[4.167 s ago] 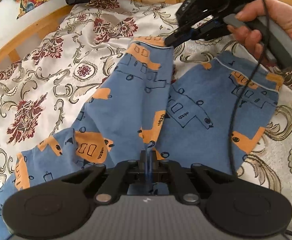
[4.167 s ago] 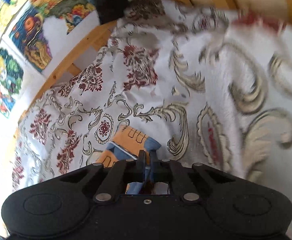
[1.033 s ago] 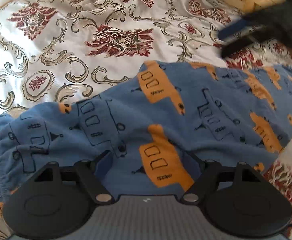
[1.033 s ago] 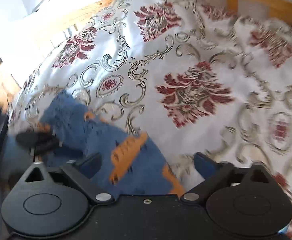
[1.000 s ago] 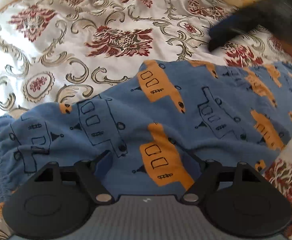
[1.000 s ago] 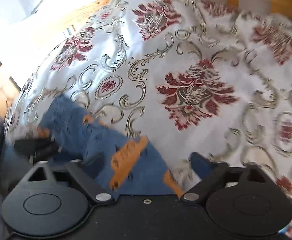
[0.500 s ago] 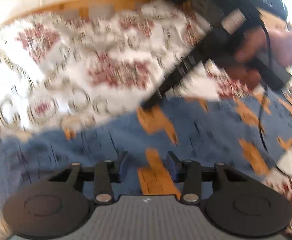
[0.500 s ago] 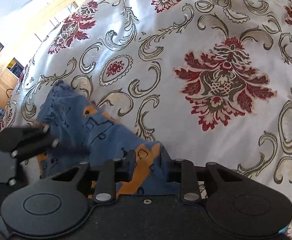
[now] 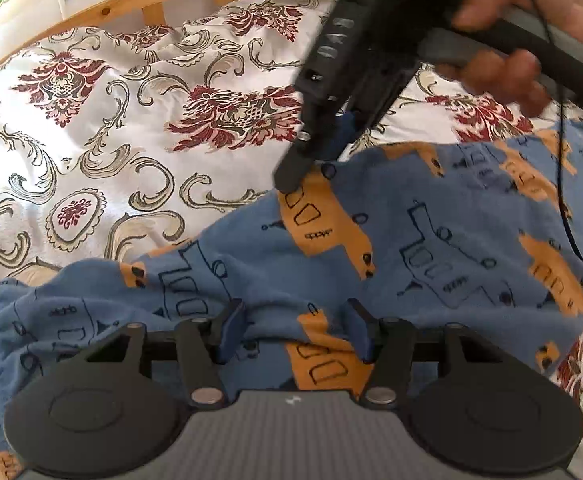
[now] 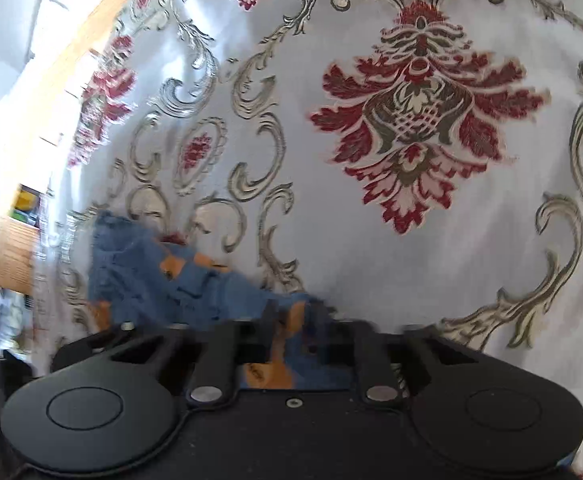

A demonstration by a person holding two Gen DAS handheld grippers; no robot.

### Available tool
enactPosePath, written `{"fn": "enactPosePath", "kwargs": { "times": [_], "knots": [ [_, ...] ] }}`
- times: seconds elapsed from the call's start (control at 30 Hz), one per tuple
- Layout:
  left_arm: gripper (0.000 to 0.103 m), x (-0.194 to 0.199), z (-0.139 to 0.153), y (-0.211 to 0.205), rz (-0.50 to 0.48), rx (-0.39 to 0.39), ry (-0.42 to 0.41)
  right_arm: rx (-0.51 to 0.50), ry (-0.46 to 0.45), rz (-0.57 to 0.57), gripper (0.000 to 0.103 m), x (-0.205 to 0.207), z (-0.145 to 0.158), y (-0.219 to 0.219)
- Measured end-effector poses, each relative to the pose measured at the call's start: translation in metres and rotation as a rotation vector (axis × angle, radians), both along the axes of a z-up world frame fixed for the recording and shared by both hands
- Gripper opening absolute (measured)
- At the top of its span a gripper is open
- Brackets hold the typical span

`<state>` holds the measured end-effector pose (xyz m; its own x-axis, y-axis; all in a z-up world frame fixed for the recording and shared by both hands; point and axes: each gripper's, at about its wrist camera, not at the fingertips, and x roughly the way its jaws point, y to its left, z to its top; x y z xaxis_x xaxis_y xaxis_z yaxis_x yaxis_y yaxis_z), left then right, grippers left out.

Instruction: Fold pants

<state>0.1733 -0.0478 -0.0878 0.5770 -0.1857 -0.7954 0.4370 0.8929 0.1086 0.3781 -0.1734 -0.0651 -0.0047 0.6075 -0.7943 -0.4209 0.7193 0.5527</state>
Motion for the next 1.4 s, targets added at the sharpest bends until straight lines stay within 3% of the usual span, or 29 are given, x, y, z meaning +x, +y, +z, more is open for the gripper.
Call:
{"fn": "enactPosePath", "kwargs": {
  "times": [0.23,0.33,0.57,0.63,0.7,0.77,0.8,0.83,0.87,0.93,1.03,1.17,1.23,1.3,1.4],
  "knots": [
    [0.058,-0.005,0.011,0.016,0.036,-0.047,0.033,0.028,-0.192,-0.079,0.002,-0.014,0.028,-0.010],
    [0.058,-0.006,0.015,0.029,0.066,-0.061,0.082,-0.032,-0.265,-0.078,0.001,-0.011,0.019,-0.001],
    [0.058,-0.022,0.023,0.061,0.132,-0.032,0.162,-0.065,-0.316,-0.139,0.000,-0.007,0.000,-0.001],
    [0.058,-0.028,0.026,0.068,0.145,-0.036,0.170,-0.054,-0.330,-0.159,0.021,-0.012,0.010,-0.007],
    [0.058,-0.031,0.029,0.072,0.137,-0.033,0.164,-0.067,-0.374,-0.168,0.031,-0.027,0.028,-0.019],
    [0.058,-0.032,0.034,0.072,0.139,-0.039,0.155,-0.091,-0.407,-0.169,0.049,-0.054,0.047,-0.034],
    [0.060,-0.033,0.038,0.072,0.138,-0.042,0.140,-0.098,-0.411,-0.178,0.069,-0.072,0.055,-0.045],
    [0.066,-0.034,0.041,0.069,0.133,-0.046,0.123,-0.107,-0.408,-0.202,0.083,-0.089,0.060,-0.056],
    [0.075,-0.035,0.044,0.067,0.130,-0.048,0.105,-0.116,-0.395,-0.243,0.085,-0.110,0.063,-0.069],
    [0.081,-0.037,0.046,0.060,0.124,-0.035,0.083,-0.100,-0.359,-0.310,0.085,-0.145,0.062,-0.092],
    [0.082,-0.041,0.040,0.046,0.104,0.032,0.091,-0.124,-0.297,-0.419,0.085,-0.191,0.047,-0.120],
    [0.085,-0.048,0.027,0.031,0.089,0.156,0.085,-0.236,-0.252,-0.574,0.085,-0.229,0.018,-0.147],
    [0.087,-0.048,0.023,0.029,0.095,0.180,0.094,-0.223,-0.221,-0.677,0.085,-0.244,0.007,-0.168],
    [0.089,-0.047,0.021,0.030,0.110,0.177,0.112,-0.167,-0.200,-0.740,0.087,-0.258,0.013,-0.184],
    [0.090,-0.043,0.029,0.036,0.149,0.137,0.158,-0.122,-0.247,-0.855,0.102,-0.289,0.041,-0.205]
  ]
}}
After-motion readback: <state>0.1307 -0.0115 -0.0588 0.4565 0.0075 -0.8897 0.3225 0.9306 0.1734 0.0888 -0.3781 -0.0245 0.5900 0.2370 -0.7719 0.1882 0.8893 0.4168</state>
